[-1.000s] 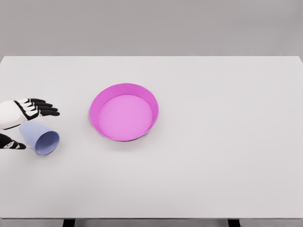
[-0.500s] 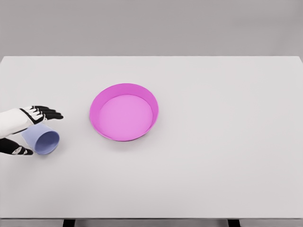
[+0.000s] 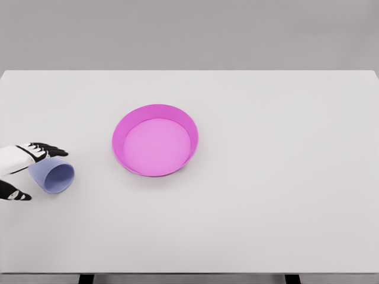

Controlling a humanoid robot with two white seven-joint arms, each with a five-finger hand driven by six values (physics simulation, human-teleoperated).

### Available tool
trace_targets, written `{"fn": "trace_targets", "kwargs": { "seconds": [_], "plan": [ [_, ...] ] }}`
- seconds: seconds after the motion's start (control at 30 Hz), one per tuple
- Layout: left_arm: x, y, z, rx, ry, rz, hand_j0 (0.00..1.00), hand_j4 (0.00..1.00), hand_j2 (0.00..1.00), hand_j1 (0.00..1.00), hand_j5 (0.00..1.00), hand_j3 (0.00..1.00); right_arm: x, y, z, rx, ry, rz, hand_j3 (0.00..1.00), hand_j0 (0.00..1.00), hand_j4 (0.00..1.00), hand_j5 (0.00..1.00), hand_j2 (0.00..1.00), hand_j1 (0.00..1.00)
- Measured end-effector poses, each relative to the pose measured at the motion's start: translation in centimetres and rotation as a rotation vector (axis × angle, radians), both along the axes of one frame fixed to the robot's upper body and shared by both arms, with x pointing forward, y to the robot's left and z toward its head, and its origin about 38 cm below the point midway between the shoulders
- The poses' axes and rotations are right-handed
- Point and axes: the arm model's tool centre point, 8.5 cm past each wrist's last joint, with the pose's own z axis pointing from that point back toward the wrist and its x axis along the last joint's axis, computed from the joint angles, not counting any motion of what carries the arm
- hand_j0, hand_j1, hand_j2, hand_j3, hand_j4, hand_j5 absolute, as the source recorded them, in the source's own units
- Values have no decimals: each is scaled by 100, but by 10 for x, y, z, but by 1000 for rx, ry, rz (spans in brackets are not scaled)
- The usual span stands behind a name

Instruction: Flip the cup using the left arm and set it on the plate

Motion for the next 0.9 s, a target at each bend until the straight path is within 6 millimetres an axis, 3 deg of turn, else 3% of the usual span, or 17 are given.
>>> {"fn": "trace_targets", "kwargs": {
  "seconds": [0.9],
  "plan": [
    [19,11,-17,20,-59,58,100,100,100,100,100,100,0,0,0,0,0,0,100,100,100,100,100,100]
  ]
}}
